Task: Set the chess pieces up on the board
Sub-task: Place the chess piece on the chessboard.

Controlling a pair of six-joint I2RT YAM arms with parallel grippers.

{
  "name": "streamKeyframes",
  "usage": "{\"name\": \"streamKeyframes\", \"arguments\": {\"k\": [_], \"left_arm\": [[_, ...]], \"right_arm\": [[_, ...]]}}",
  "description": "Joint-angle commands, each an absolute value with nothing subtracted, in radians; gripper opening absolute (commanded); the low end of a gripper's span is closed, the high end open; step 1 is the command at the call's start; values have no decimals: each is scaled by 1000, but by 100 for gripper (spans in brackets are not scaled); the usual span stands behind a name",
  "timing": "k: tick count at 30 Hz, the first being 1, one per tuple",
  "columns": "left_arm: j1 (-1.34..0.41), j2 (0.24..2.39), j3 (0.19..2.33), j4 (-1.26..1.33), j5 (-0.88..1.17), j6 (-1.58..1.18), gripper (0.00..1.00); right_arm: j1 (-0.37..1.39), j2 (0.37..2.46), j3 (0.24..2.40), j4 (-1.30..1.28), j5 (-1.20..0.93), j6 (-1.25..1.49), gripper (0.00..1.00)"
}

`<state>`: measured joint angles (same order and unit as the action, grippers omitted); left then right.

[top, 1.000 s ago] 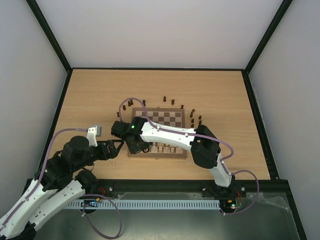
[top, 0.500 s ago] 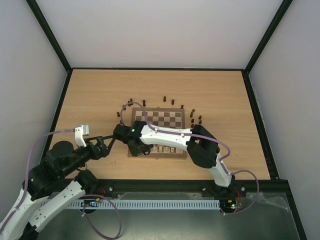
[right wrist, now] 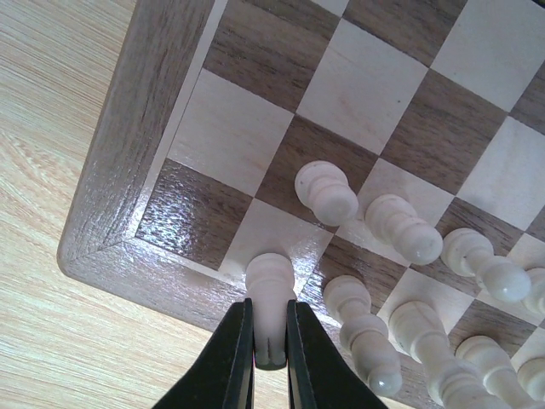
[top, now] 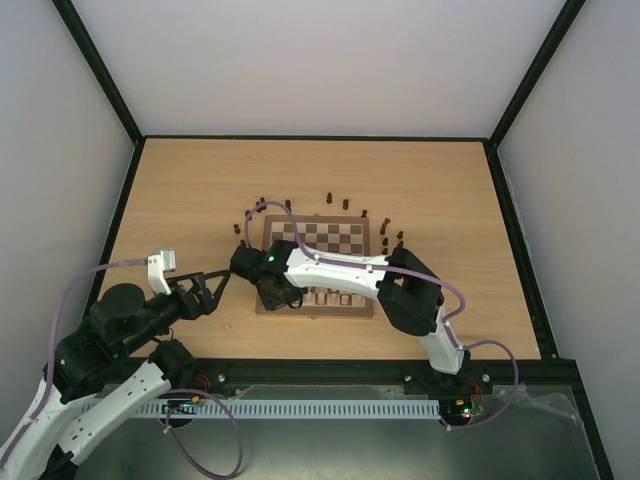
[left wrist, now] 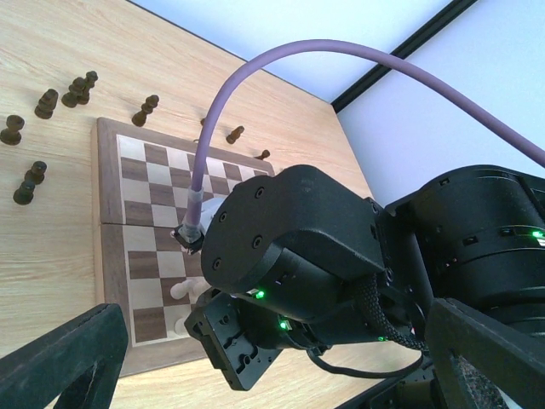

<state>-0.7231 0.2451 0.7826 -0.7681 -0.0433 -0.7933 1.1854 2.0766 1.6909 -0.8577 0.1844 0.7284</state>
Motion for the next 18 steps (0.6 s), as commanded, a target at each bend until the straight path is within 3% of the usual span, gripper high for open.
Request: {"name": "streamKeyframes", "arguments": {"k": [1, 12, 18], "left_arm": [[-716, 248, 781, -741, -49, -795, 99], [-716, 257, 773, -731, -42, -793, 99], [-716, 258, 768, -726, -38, -795, 99]], "right_arm": [[1173, 2063, 1677, -867, 173, 722, 9], [1167, 2066, 1674, -865, 158, 712, 9], [1169, 2057, 1670, -868, 152, 709, 16]]}}
